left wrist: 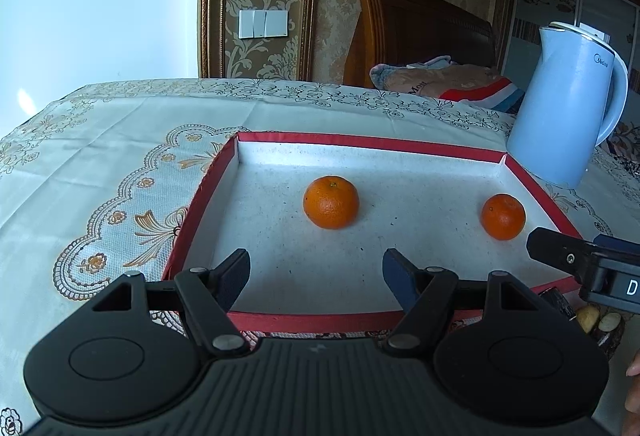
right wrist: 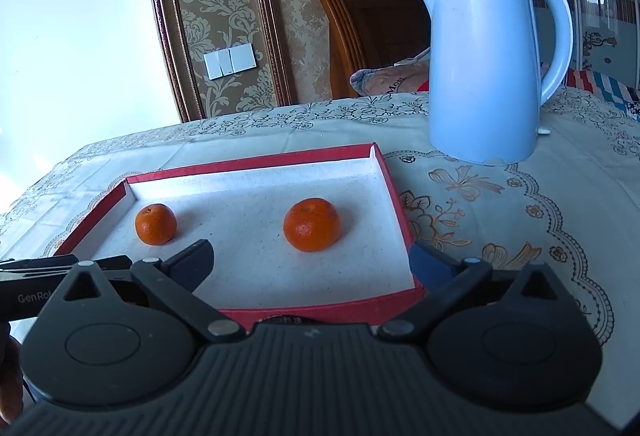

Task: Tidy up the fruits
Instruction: 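Withdraw the right gripper from the tray back toward the fruits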

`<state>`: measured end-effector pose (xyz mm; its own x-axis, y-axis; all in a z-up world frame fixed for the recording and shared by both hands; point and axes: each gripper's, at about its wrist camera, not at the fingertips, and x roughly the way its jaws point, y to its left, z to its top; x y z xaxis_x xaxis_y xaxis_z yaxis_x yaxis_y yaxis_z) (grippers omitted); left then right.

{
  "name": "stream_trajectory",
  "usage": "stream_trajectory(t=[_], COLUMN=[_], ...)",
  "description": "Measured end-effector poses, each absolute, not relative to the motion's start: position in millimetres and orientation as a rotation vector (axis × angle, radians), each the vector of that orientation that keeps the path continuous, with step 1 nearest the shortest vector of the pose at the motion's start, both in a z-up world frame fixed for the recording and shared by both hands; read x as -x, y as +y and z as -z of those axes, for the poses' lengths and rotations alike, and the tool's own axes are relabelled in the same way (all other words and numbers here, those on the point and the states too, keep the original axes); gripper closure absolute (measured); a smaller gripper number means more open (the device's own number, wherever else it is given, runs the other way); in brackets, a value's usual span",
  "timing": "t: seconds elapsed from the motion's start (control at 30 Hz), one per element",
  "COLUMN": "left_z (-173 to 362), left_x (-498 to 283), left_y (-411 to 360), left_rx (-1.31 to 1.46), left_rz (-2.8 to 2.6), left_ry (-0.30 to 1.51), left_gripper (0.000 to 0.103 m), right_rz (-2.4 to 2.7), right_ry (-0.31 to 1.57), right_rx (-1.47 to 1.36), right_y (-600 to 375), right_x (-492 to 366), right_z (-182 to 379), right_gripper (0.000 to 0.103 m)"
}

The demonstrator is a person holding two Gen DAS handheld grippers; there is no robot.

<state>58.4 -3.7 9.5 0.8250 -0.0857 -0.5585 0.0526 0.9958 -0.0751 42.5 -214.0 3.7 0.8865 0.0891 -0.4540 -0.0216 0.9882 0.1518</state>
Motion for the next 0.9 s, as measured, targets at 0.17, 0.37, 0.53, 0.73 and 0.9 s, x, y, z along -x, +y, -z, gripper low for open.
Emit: stream_trajectory(t=[0.17,0.37,0.53,0.73,0.9], left_z=[-8.2,-9.0,-8.2,-4.7,-1.6], left_x=[-48.8,-24.6,-13.3,-13.8,-11.2], left_y=[-4.0,-5.2,-5.0,5.2,14.7], left_rx=[0.044,-0.007,-0.026,0.023,0.090], left_rz=[0.082,0.080,0.089,0.104,0.157], left_ry=[0.592,0.530,0.514,0.559,0.607], left_gripper=[0.030,0.023,0.021,0.021,0.021], right_rz=[-0.061,-0.066,-0.061,-0.057,-0.059], right_ry=[0.477,0.470,0.464,0.467,0.470], right_rx=[-0.144,-0.145,-0.145,-0.140,-0.141], right_y=[-213.8,-215.0,-215.4,-215.6,-216.0], right_x=[-36.6,-21.6,-18.7,-18.6,-18.7], right_z=[-1.9,2.7,2.6,3.8,4.2], right_gripper=[0.000,0.000,0.000,0.000,0.000])
